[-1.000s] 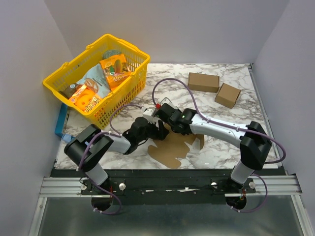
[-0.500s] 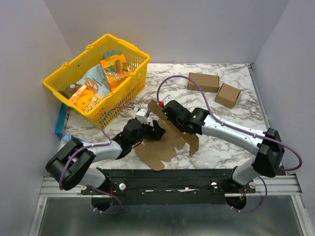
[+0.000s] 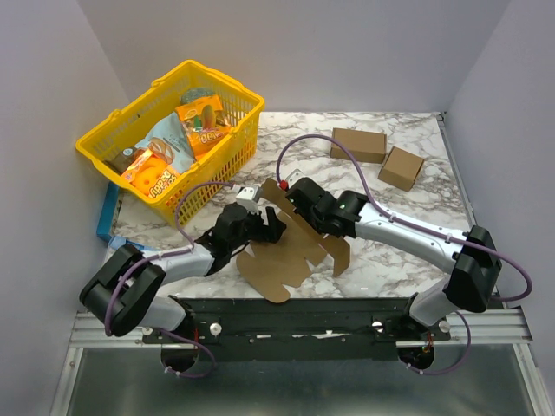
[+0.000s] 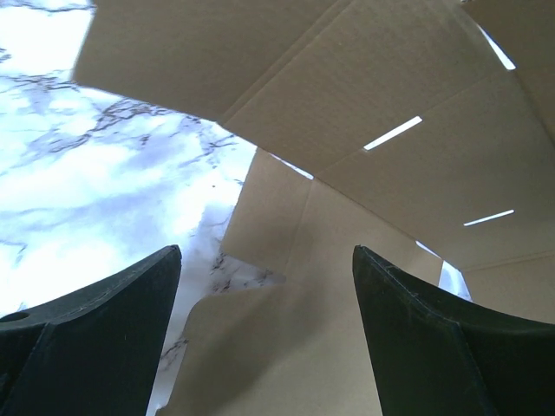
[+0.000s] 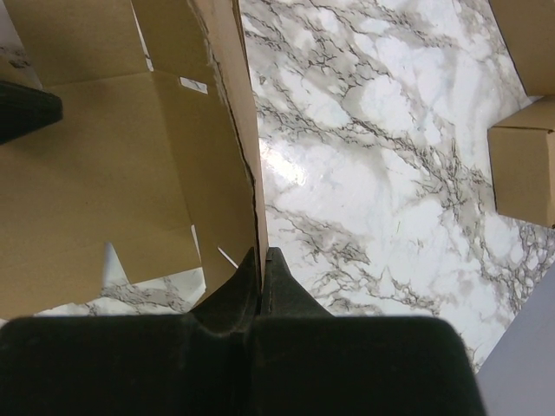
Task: Fold the paper box
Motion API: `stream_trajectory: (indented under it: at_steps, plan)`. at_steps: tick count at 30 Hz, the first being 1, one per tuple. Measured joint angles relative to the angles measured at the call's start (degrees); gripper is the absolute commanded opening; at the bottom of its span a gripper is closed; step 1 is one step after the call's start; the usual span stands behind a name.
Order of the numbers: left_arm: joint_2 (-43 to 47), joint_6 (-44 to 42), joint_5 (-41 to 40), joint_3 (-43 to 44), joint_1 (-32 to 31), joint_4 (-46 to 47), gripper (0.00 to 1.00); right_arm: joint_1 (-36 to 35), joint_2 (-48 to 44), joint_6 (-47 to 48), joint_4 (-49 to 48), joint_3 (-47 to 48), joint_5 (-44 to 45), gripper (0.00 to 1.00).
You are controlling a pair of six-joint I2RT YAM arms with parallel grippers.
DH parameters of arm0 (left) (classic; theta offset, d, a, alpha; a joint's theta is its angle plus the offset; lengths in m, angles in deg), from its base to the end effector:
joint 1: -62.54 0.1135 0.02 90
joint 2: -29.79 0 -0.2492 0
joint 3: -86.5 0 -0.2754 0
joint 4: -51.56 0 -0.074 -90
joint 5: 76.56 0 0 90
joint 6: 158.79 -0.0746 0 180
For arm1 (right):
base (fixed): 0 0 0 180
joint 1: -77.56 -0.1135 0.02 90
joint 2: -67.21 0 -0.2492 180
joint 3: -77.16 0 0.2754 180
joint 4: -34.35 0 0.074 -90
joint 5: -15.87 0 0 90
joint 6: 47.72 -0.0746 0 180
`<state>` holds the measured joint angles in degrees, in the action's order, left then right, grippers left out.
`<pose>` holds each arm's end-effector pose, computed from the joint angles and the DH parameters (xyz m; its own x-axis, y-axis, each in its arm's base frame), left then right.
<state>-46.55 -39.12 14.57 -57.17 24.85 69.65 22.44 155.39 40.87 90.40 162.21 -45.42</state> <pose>0.2444 -0.1907 0.1231 -0.5664 -0.1878 -0.8024 0.3975 0.7907 -0.4656 0.2344 0.2736 0.2278 -0.5052 -0.6870 -0.5223 -0.5665 0.7206 -0.3998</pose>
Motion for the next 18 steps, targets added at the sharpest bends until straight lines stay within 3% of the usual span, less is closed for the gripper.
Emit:
stream_trajectory:
  at_steps: [6, 10, 18]
  plan:
    - [-6.03, -0.72, 3.67, 3.17, 0.0, 0.7, 0.82, 0.0, 0.0, -0.02, 0.15, 0.0, -0.26, 0.01]
    - [-8.0, -1.33, 5.18, 4.02, 0.02, 1.64, 0.61, 0.0, 0.0, 0.0, 0.24, 0.0, -0.55, 0.01]
    - [-10.99, -3.34, 7.34, 5.81, 0.07, 3.45, 0.38, 0.09, 0.04, 0.42, 1.33, 0.04, -0.92, 0.01]
